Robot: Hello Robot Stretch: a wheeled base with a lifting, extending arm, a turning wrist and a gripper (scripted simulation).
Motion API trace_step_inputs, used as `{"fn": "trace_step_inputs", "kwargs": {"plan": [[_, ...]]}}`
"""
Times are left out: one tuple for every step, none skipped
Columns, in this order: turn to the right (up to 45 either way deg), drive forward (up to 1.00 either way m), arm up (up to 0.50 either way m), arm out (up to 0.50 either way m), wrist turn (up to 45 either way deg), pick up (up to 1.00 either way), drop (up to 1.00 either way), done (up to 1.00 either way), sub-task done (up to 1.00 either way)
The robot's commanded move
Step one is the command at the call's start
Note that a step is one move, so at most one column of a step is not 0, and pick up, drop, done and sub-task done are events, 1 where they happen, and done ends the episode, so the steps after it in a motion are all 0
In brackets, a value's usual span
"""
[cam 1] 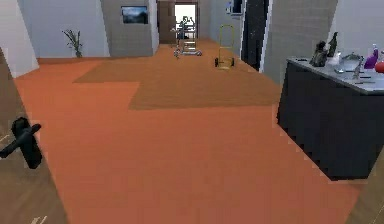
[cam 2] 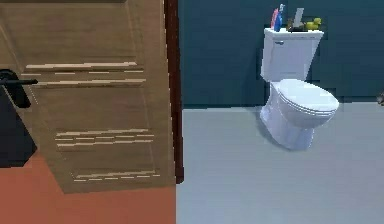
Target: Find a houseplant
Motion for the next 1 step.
{"fn": "trace_step_inputs", "kwargs": {"plan": [[0.0,0.35,0.0,0.0,0.0,0.0,0.0,0.0,0.0]]}}
